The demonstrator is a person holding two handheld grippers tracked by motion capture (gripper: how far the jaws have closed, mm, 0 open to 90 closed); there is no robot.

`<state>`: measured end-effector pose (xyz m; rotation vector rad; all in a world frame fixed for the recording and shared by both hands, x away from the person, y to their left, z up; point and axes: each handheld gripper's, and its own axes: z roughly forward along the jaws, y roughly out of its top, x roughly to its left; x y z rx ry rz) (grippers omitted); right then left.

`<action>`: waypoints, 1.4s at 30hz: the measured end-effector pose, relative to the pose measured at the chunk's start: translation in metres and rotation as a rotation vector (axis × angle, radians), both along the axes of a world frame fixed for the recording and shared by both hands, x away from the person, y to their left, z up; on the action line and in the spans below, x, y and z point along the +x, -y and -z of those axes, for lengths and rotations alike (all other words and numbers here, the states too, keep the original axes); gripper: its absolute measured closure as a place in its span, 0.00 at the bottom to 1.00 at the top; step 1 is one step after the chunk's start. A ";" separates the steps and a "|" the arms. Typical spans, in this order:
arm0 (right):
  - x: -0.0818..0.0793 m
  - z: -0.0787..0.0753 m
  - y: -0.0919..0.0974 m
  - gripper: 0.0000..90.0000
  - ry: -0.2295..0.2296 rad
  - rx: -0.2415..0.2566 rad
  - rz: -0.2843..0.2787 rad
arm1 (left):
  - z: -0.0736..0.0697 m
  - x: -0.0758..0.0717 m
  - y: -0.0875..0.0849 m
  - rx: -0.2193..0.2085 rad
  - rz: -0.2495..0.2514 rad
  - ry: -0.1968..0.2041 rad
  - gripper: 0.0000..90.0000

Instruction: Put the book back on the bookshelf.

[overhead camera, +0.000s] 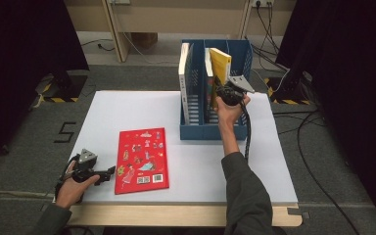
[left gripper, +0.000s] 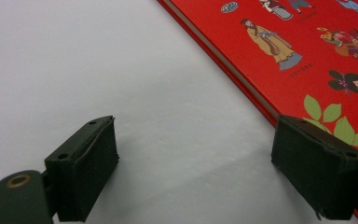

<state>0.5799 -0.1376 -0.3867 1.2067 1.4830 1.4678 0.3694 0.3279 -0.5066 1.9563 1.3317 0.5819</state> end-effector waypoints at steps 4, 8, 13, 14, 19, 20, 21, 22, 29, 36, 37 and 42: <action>0.007 0.005 -0.004 0.83 -0.009 -0.009 0.013 | 0.000 0.000 0.000 0.000 0.000 -0.001 0.15; 0.013 0.009 -0.007 0.83 -0.026 -0.019 0.021 | 0.000 0.000 0.000 0.000 0.000 0.000 0.15; 0.015 0.014 -0.009 0.83 -0.041 -0.037 0.024 | 0.000 0.000 0.000 0.000 0.000 0.000 0.15; 0.015 0.014 -0.009 0.83 -0.045 -0.036 0.026 | 0.000 0.000 0.000 0.000 0.000 0.000 0.15; 0.016 0.015 -0.010 0.82 -0.062 -0.036 0.024 | 0.000 0.000 0.000 0.001 0.000 0.000 0.15; 0.016 0.016 -0.010 0.81 -0.068 -0.040 0.025 | 0.000 0.000 0.000 0.000 0.000 0.000 0.15; 0.016 0.016 -0.010 0.81 -0.076 -0.042 0.025 | 0.000 0.000 0.000 0.000 0.000 0.000 0.15; 0.016 0.017 -0.009 0.81 -0.083 -0.041 0.026 | 0.000 0.000 0.000 0.000 0.000 0.000 0.15; 0.012 0.012 -0.008 0.80 -0.107 -0.071 0.003 | 0.000 0.000 0.000 0.000 0.001 0.000 0.15; -0.002 0.007 -0.002 0.78 -0.139 -0.090 -0.041 | 0.000 0.000 0.000 0.001 0.000 0.000 0.15; -0.005 0.007 -0.002 0.77 -0.148 -0.096 -0.047 | 0.000 0.000 0.000 0.001 0.000 0.000 0.15; -0.017 0.006 0.000 0.75 -0.172 -0.094 -0.068 | 0.000 0.000 0.000 0.002 0.000 0.000 0.15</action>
